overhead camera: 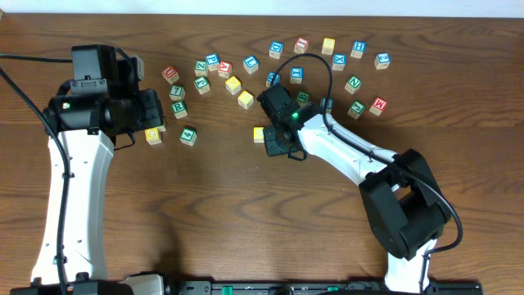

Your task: Spell out CORL

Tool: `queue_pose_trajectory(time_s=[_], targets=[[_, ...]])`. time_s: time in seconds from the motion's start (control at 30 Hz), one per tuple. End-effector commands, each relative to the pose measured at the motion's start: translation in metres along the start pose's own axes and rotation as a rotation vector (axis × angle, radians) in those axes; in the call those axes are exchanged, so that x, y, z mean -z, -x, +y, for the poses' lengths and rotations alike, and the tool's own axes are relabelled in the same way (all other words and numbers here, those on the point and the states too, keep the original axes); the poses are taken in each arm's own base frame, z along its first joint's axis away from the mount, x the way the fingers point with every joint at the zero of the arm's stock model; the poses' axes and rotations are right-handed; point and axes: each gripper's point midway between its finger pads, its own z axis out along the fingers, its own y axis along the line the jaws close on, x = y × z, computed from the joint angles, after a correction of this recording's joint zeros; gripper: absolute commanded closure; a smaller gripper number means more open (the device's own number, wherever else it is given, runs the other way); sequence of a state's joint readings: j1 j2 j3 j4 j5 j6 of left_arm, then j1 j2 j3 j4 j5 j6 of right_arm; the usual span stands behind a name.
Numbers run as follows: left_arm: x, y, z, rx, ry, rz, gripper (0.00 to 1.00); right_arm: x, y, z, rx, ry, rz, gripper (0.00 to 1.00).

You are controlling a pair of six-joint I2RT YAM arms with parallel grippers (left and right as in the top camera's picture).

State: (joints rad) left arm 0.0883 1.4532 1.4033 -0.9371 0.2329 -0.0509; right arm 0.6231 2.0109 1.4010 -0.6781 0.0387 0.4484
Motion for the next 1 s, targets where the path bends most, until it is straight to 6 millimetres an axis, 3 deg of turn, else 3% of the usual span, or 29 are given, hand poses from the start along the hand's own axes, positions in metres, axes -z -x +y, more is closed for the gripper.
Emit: queue_pose_trajectory(time_s=[0.0,0.73,0.97], targets=[[-0.002,0.001,0.002,-0.006,0.007,0.006,0.92,0.01,0.007,0.0,-0.016,0.003,-0.04,0.98],[-0.002,0.001,0.002,-0.005,0.008,0.007,0.93,0.011,0.011,0.002,-0.009,0.012,-0.058,0.99],[-0.002,0.001,0.002,-0.005,0.008,0.008,0.92,0.049,0.028,-0.004,-0.038,0.039,-0.135,0.99]])
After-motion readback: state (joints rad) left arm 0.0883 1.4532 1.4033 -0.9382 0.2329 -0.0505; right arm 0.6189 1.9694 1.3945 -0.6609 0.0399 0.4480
